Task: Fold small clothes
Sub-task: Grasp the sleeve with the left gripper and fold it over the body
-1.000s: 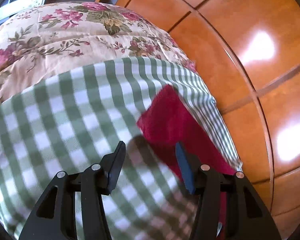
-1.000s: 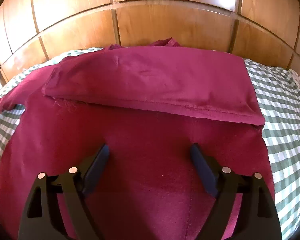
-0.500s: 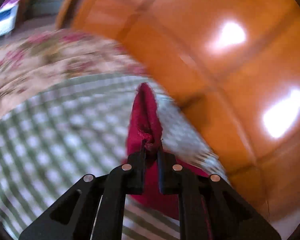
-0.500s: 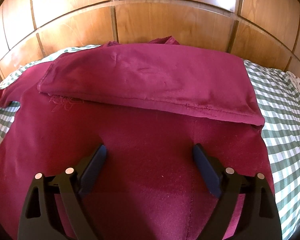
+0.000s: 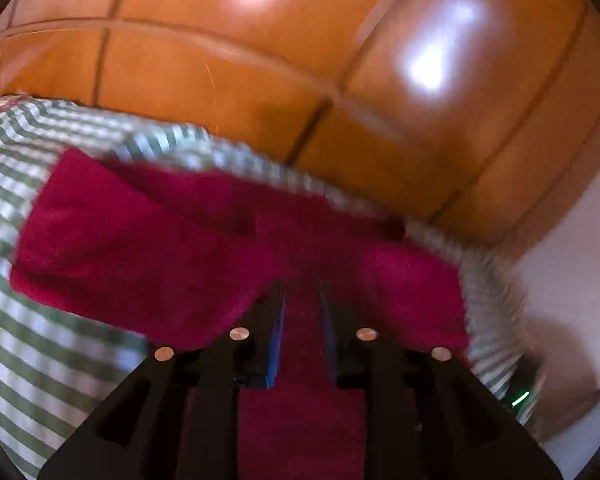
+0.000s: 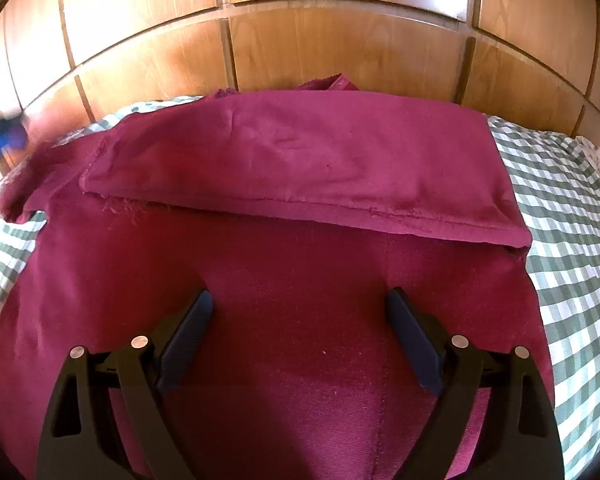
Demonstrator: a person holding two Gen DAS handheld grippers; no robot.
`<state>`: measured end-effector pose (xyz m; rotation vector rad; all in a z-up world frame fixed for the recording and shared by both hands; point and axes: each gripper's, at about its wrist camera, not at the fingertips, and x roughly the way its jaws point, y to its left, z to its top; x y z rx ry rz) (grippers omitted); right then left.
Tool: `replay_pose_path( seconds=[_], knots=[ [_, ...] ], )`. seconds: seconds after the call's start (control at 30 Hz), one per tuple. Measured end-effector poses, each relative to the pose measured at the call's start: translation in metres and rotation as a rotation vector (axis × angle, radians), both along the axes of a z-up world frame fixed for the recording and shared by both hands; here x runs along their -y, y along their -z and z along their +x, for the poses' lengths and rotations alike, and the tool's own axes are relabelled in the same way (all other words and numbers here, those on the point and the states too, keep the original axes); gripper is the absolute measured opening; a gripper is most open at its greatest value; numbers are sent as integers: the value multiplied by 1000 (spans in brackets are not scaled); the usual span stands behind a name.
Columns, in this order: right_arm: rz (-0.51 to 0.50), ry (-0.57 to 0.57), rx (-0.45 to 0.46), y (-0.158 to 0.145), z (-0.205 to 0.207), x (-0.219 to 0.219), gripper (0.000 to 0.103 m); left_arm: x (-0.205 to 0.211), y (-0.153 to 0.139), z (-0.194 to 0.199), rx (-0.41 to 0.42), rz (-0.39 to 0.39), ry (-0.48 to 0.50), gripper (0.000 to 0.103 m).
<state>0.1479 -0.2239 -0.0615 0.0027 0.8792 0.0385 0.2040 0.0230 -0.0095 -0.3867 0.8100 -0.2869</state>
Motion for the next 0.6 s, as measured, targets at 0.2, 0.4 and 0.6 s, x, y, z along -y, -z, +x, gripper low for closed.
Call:
replay_pose_path(
  seconds=[0.2, 0.4, 0.6],
  knots=[
    [66, -10, -20, -6, 4, 5, 88, 10, 29, -41, -23, 96, 38, 53],
    [343, -197, -77, -27, 22, -35, 60, -21, 45, -74, -69, 77, -24, 51],
    [396, -311, -183, -15, 68, -118, 58, -23, 58, -86, -53, 84, -21, 52]
  ],
)
